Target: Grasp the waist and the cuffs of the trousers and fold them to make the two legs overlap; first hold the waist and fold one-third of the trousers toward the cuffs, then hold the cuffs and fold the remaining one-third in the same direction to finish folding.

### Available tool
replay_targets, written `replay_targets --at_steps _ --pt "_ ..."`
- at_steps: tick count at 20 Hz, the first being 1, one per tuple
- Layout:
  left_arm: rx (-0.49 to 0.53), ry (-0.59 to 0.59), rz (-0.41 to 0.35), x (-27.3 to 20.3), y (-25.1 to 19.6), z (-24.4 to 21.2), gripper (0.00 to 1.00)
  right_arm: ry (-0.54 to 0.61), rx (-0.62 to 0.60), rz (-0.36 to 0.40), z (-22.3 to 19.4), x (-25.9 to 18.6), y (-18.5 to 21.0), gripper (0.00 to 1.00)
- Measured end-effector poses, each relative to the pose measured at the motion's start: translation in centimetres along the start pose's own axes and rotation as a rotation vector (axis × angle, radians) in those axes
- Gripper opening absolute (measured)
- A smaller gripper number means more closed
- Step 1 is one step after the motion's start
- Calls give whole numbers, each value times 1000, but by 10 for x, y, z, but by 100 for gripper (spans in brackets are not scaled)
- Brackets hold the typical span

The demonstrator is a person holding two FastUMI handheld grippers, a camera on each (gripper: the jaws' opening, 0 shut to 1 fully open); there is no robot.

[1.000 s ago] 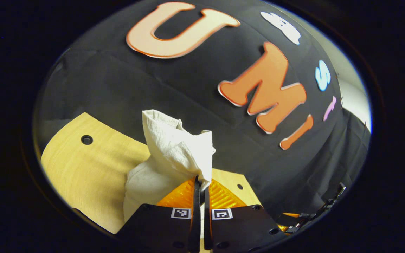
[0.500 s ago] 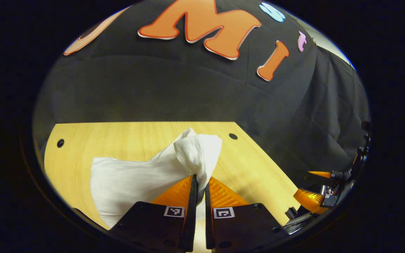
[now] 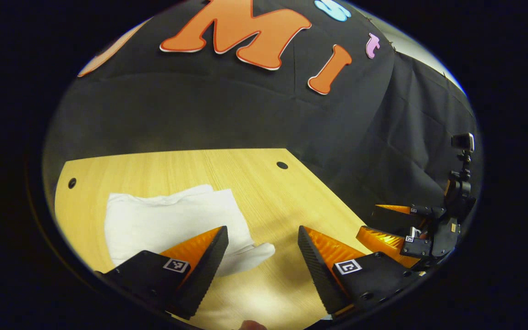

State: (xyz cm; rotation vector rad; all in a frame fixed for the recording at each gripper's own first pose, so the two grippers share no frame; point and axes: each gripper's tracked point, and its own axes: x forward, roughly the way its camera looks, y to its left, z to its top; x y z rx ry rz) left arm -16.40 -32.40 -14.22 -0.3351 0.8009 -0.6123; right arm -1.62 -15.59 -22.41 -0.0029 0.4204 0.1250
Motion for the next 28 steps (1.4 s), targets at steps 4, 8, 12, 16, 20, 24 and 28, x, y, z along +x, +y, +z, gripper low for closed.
replay_targets --at_steps 4,8,12,16,20,24,28 --pt "37 -123 144 -51 31 27 99 -91 -22 15 36 -8 9 99" --pt "69 -274 302 -111 50 71 99 -194 -42 22 76 -18 17 99" --pt "108 -426 463 -162 67 106 99 -280 -60 22 108 -32 25 99" --pt "118 -553 566 -217 76 120 99 -347 -56 43 128 -46 37 99" --pt "173 -674 636 -273 72 133 99 -432 -48 86 147 -57 55 98" --pt "179 -711 665 -298 73 121 98 -507 -65 92 161 -73 71 99" --pt "170 -712 648 -303 83 115 96 -534 -40 59 170 -83 81 99"
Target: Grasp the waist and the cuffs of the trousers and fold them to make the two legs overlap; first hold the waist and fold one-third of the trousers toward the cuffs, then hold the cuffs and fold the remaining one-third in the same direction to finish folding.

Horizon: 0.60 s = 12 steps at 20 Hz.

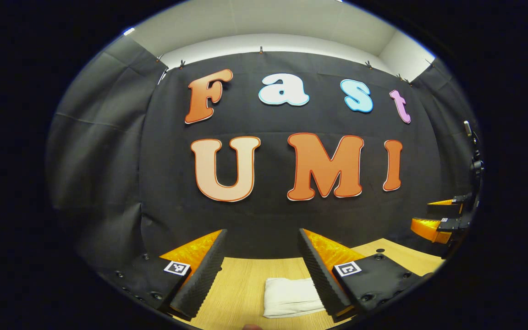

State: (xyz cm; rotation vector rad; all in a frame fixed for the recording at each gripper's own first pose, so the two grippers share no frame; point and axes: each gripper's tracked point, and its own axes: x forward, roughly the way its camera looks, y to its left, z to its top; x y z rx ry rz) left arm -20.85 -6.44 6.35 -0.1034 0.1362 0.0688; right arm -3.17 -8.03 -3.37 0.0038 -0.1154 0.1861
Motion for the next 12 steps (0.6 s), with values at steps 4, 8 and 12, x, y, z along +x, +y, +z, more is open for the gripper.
replay_targets --at_steps 4,8,12 --pt "31 -3 -27 0 3 7 95 -9 5 -25 8 -5 12 99" --pt "37 -4 -53 -3 3 11 96 -3 -1 -40 7 -13 27 99" --pt "49 1 -83 -11 12 10 96 11 -18 -60 9 -23 38 99"
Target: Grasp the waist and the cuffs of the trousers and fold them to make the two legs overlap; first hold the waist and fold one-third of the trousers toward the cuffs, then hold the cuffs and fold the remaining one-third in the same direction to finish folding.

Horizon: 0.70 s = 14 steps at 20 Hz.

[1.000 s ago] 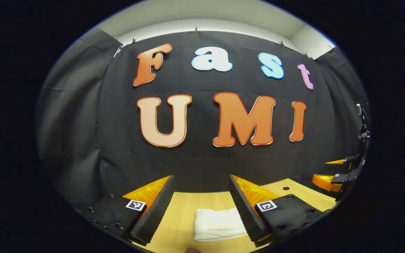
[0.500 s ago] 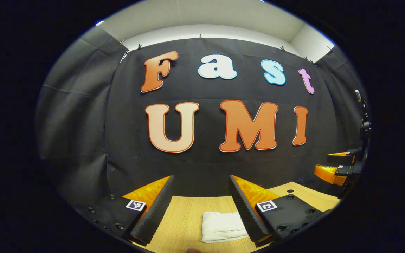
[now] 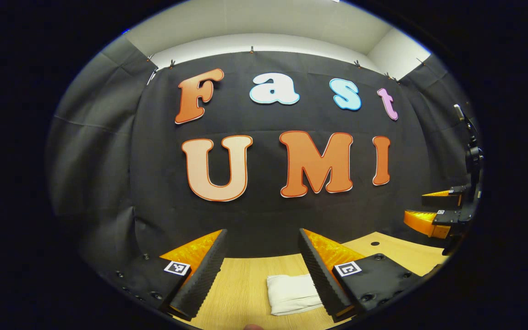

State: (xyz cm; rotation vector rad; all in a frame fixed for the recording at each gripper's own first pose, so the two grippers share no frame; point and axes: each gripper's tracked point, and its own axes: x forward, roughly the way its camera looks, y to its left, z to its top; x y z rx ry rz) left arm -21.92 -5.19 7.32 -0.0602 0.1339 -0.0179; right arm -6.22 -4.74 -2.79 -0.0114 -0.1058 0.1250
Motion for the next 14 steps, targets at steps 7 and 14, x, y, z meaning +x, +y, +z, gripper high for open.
replay_targets --at_steps 7,14 --pt "9 -37 -76 2 1 1 96 -5 -64 -66 15 -25 1 99" --pt "-10 -32 -109 15 -12 1 96 -22 -54 -114 23 -43 -20 98"
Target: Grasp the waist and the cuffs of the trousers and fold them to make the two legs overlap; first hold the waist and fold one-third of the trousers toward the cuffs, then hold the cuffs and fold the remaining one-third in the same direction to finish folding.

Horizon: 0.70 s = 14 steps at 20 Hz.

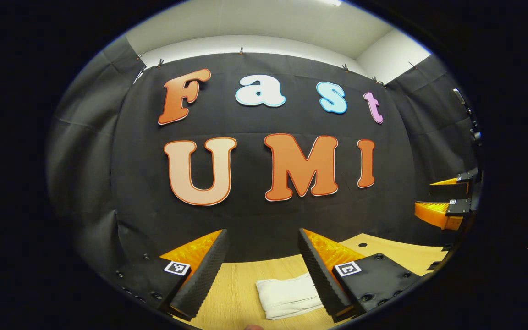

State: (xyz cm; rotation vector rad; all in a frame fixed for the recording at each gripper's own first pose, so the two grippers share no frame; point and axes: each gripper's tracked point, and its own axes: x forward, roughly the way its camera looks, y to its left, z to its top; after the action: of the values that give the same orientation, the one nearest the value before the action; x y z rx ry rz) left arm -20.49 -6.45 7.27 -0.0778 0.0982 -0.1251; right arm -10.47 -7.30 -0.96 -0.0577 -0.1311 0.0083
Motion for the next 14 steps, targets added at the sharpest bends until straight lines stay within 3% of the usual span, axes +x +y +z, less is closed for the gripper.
replay_targets --at_steps 5,6,8,14 --pt "-23 8 35 -5 -10 0 99 -21 -8 39 6 0 -8 98" --pt "-22 5 46 -6 -11 1 95 -22 -15 49 7 1 -10 98" --pt "-23 -1 69 -10 -14 6 98 -25 -24 62 7 4 -15 98" --pt "-20 -1 103 -18 -22 8 95 -33 -13 84 4 -1 -25 98"
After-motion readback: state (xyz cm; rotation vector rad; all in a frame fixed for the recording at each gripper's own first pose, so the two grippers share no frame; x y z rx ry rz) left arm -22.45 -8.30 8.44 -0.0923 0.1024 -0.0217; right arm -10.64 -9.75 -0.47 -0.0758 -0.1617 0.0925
